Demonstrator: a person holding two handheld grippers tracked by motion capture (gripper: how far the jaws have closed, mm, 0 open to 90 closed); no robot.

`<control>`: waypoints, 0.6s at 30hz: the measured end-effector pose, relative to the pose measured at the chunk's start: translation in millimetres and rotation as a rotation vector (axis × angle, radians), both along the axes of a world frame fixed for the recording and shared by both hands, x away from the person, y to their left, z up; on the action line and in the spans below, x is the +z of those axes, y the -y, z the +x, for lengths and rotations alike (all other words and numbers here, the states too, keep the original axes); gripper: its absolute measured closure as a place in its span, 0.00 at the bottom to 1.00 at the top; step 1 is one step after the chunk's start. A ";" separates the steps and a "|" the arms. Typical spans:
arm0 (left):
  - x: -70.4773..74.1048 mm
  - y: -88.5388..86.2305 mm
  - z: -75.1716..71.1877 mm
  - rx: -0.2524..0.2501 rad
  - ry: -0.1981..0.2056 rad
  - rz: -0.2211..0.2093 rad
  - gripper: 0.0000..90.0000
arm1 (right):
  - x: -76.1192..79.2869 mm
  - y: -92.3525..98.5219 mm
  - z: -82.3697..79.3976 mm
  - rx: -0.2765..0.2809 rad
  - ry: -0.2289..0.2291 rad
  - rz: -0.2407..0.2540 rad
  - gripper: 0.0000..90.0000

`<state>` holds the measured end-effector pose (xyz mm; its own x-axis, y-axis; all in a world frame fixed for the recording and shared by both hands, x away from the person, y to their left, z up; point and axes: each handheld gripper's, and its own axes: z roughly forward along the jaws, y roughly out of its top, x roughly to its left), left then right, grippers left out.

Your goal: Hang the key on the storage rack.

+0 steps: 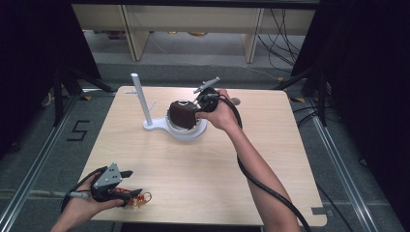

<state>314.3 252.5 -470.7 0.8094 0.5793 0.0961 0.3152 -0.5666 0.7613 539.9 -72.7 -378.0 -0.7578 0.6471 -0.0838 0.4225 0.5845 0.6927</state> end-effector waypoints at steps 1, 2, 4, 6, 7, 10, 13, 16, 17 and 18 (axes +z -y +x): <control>0.1 0.0 0.4 -0.003 -0.006 -0.005 0.32 | 2.3 3.5 -3.7 -0.009 -0.020 0.019 0.62; 0.0 0.2 0.3 -0.005 -0.015 -0.015 0.32 | 2.8 7.2 -6.9 -0.017 -0.020 0.029 0.63; -0.3 0.2 1.0 0.010 -0.012 -0.016 0.33 | 4.1 16.9 -14.5 -0.028 -0.050 0.046 0.65; 0.4 -0.1 2.2 0.011 -0.021 -0.015 0.34 | 0.6 29.8 -22.9 -0.038 -0.077 0.080 0.70; 1.2 -0.6 3.0 0.012 -0.026 -0.008 0.34 | -2.4 33.6 -26.4 -0.033 -0.095 0.112 0.71; 4.7 -0.8 5.1 0.030 -0.030 -0.008 0.35 | -16.2 51.9 -41.2 -0.031 -0.114 0.094 0.72; 7.8 1.3 6.7 0.006 -0.043 0.008 0.39 | -33.2 67.5 -52.9 -0.049 -0.155 0.103 0.73; 9.6 7.7 7.1 -0.028 -0.073 0.031 0.43 | -45.7 79.5 -63.6 -0.088 -0.182 0.116 0.73; 10.0 9.2 7.4 -0.041 -0.075 0.041 0.45 | -48.4 83.8 -67.7 -0.091 -0.203 0.118 0.73; 10.5 11.1 7.5 -0.061 -0.088 0.047 0.45 | -48.2 86.7 -69.9 -0.092 -0.216 0.100 0.72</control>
